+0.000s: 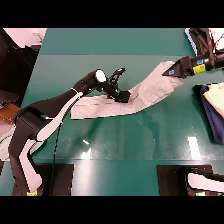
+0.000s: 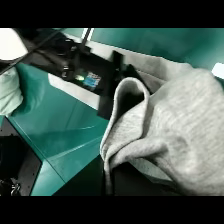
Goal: Fold the shirts.
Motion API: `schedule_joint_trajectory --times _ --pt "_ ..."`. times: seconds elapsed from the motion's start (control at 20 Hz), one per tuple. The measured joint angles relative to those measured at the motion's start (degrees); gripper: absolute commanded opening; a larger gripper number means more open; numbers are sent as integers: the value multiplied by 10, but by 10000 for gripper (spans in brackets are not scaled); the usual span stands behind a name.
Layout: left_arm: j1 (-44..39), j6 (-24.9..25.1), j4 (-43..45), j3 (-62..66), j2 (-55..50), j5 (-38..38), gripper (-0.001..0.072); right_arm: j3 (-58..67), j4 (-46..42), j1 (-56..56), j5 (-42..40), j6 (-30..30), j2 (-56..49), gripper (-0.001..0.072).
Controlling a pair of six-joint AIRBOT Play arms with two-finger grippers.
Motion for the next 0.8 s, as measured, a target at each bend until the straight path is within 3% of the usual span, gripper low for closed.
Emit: schedule_joint_trajectory --times 0.45,0.8 --pt "25 6 49 35 6 -60 22 79 1 81 -10 15 -35 10" --pt "155 16 136 50 148 -141 23 141 0 171 -22 15 -105 11"
